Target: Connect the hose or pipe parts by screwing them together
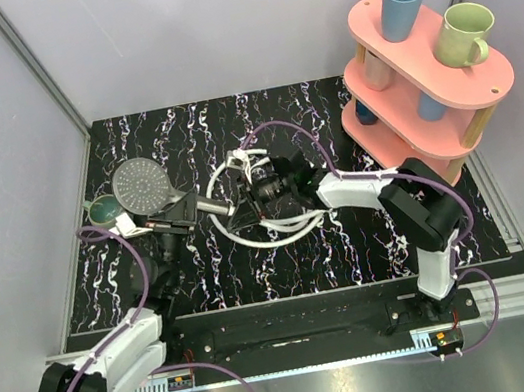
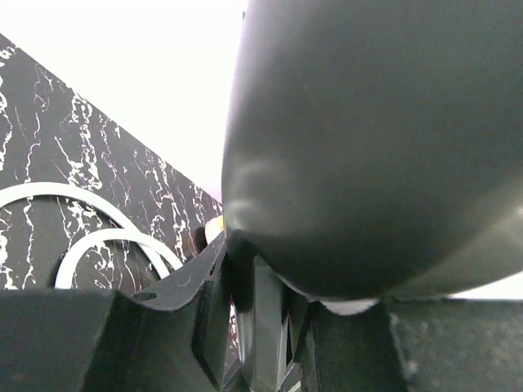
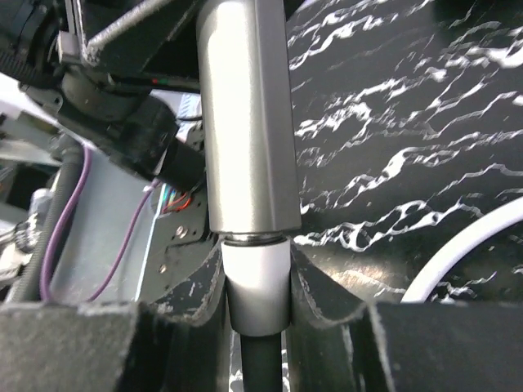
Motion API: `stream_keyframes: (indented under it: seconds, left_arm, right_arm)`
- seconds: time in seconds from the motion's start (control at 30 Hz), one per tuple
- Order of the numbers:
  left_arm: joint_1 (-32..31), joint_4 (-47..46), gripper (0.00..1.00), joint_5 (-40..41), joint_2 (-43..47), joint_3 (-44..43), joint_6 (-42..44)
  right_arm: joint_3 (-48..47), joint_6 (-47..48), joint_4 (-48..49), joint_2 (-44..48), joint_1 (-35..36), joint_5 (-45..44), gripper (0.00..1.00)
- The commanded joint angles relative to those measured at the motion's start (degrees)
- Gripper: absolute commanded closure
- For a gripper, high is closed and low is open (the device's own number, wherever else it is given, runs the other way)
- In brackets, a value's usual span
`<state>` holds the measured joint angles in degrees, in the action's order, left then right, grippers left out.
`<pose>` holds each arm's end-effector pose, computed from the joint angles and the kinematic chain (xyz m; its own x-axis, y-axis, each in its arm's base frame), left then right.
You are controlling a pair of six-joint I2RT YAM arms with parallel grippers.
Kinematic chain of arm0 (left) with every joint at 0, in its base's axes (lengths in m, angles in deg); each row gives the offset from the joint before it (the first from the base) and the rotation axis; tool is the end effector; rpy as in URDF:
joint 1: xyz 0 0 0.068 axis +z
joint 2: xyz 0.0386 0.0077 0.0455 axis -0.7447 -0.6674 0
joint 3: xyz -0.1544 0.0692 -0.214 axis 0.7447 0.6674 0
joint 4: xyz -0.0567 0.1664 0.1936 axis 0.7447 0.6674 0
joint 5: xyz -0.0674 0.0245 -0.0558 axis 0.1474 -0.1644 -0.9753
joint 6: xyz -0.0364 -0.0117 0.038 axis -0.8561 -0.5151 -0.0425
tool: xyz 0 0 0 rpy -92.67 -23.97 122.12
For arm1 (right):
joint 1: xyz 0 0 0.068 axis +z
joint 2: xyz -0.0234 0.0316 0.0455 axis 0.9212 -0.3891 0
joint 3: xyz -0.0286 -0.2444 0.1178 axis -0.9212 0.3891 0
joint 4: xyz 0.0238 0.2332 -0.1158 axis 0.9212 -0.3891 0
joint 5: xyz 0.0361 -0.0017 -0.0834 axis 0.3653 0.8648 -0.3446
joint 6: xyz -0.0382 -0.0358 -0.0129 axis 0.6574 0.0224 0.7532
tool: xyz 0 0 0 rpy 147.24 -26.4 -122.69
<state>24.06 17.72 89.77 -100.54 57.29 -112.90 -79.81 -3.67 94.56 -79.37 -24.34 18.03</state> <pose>0.1532 -0.0611 0.2186 -0.0659 -0.8966 -0.4379 0.3525 0.3897 -0.8508 0.2802 0.2987 0.2286 -0.4306 -0.1995 -0.8802 -0.8909 -0.0618 0.4499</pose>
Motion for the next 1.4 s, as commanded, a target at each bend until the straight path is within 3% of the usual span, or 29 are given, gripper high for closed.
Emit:
stream_keyframes:
  seconds: [0.0,0.1,0.2,0.23,0.37,0.4,0.6,0.77,0.9,0.97,1.2,1.23,1.27,1.37]
  left_arm:
    - [-1.24,-10.71,1.0,-11.14,-2.93,0.89,7.83]
    - [-1.15,-4.13,1.0,-7.28,-1.19,-1.48,7.3]
    - [-1.32,16.4,1.0,0.44,3.21,-7.88,5.11]
    - [-1.41,28.3,1.0,4.55,3.82,-10.25,3.62]
    - [-1.5,47.27,1.0,9.94,3.04,-22.29,0.9]
    - [-1.5,51.23,1.0,10.83,1.73,-24.4,-0.25]
    - [-1.5,78.12,1.0,13.12,-5.21,-40.75,-6.49]
    - [-1.5,83.52,1.0,12.68,-6.81,-46.84,-9.57]
    - [-1.5,86.41,1.0,11.8,-6.36,-48.24,-10.89]
    - [-1.5,87.3,1.0,10.75,-6.8,-49.56,-11.33]
    - [-1.59,89.24,1.0,10.66,-5.67,-50.44,-10.63]
    - [-1.5,89.24,1.0,10.92,-5.49,-50.27,-10.2]
    - [-1.59,88.98,1.0,10.92,-5.4,-50.18,-9.67]
    - [-1.5,80.57,1.0,8.65,-2.42,-45.45,-4.32]
  right_arm:
    - [-2.35,-5.99,9.86,1.03,-4.88,-2.18,0.59]
    - [0.35,-0.53,5.89,4.19,-4.88,-6.4,0.38]
    - [3.26,4.47,2.38,8.49,-4.79,-11.5,0.27]
    - [3.88,5.9,1.5,9.46,-4.62,-13.0,0.25]
    - [4.94,21.76,-8.41,14.99,1.68,-27.48,0.23]
    - [4.85,24.08,-9.58,15.62,3.19,-34.74,0.23]
    - [4.33,36.31,-10.29,16.51,14.43,-55.17,0.19]
    - [-0.58,41.58,-11.78,11.59,19.98,-68.45,0.19]
    - [-2.97,44.49,-10.12,8.51,22.89,-79.26,0.29]
    - [-2.71,45.37,-7.05,8.06,23.85,-80.6,0.35]
    - [-4.02,42.65,-6.86,6.48,24.39,-85.52,0.77]
    - [-4.11,42.3,-7.39,6.48,24.39,-85.18,0.92]
    - [-4.46,41.51,-7.65,6.48,24.39,-84.65,0.99]
    - [-5.87,37.48,-10.64,7.18,23.77,-78.97,1.0]
